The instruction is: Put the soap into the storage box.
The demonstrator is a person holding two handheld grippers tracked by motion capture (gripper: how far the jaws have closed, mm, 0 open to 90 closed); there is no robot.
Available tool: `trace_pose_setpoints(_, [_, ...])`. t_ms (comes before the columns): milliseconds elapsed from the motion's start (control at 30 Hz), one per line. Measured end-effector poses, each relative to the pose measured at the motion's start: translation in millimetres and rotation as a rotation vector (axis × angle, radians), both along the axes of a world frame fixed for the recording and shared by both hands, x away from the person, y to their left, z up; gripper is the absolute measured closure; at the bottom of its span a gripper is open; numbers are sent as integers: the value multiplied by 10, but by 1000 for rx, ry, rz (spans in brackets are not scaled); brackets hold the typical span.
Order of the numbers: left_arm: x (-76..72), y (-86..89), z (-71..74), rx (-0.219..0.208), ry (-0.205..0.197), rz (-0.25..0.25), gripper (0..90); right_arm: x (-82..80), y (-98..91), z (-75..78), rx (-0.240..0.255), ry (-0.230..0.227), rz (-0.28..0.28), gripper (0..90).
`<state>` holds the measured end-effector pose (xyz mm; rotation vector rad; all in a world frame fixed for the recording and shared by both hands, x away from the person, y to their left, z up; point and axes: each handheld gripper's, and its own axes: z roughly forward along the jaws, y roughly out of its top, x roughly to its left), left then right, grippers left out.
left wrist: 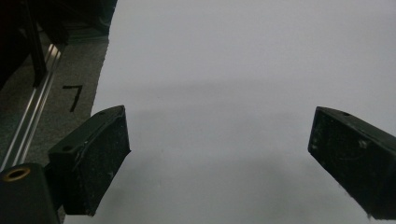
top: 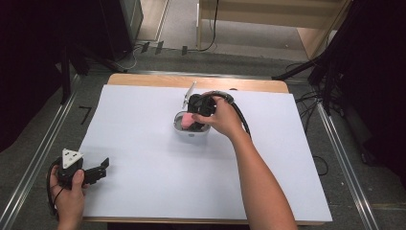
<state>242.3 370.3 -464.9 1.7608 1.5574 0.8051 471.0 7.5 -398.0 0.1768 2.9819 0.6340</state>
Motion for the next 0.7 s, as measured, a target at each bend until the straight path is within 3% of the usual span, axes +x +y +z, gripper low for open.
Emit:
trace_pose_setpoints(367, [2,0,0,1,4,-1,59,-21,-55,101,56,-11,-35,364])
trace_pose_setpoints(700, [3,-6,-1,6,5,-1,59,-80,-208,167,76,15,-95,305])
